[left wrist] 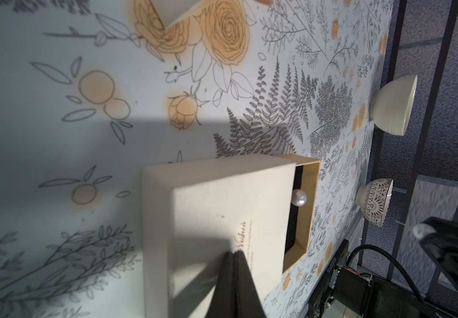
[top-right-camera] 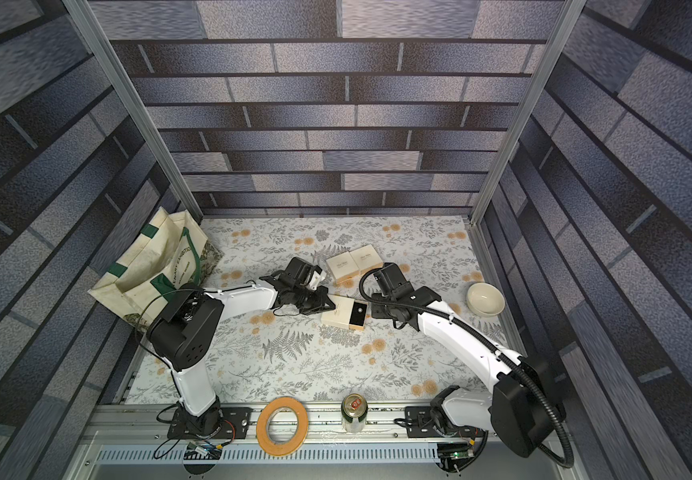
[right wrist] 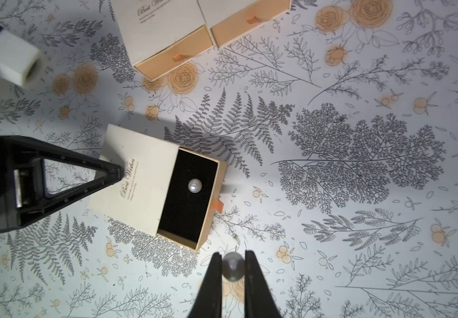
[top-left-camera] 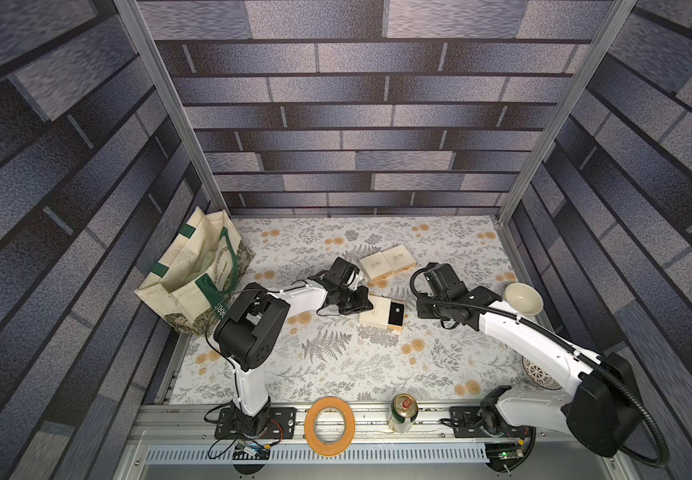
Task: Take out the earrings from the drawer-style jewelry box
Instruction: Place the earring at the center of the board.
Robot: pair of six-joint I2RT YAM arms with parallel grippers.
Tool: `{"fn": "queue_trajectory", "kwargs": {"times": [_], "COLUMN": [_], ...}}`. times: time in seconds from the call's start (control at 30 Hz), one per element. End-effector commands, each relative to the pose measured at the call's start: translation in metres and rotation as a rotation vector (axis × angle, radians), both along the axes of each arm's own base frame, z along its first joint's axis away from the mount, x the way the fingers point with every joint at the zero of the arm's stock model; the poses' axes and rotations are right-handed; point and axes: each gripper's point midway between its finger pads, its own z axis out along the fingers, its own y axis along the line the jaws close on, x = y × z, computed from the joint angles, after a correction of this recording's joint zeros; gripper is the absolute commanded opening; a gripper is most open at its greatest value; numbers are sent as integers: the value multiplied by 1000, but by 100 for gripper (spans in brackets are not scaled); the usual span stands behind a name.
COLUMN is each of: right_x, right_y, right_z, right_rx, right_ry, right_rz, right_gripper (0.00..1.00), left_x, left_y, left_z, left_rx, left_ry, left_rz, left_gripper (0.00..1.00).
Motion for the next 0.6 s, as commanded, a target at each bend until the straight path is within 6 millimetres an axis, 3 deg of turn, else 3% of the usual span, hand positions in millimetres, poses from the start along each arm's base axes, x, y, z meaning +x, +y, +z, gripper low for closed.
{"fn": "queue_trajectory", "kwargs": {"times": [0.0, 0.57], "right_x": [-13, -6], "right_y": [-18, 22], "right_z": [-18, -58], "right_rx": [-9, 128], "right_ry": [86, 237], "right_rz": [-51, 36], "right_gripper": [2, 1], "left_x": [-17, -18], "left_y": [27, 25], "left_z": [-48, -45], "left_rx": [176, 165], "left_ry": [98, 98], "left_rz": [31, 20], "left_gripper": [0, 0]}}
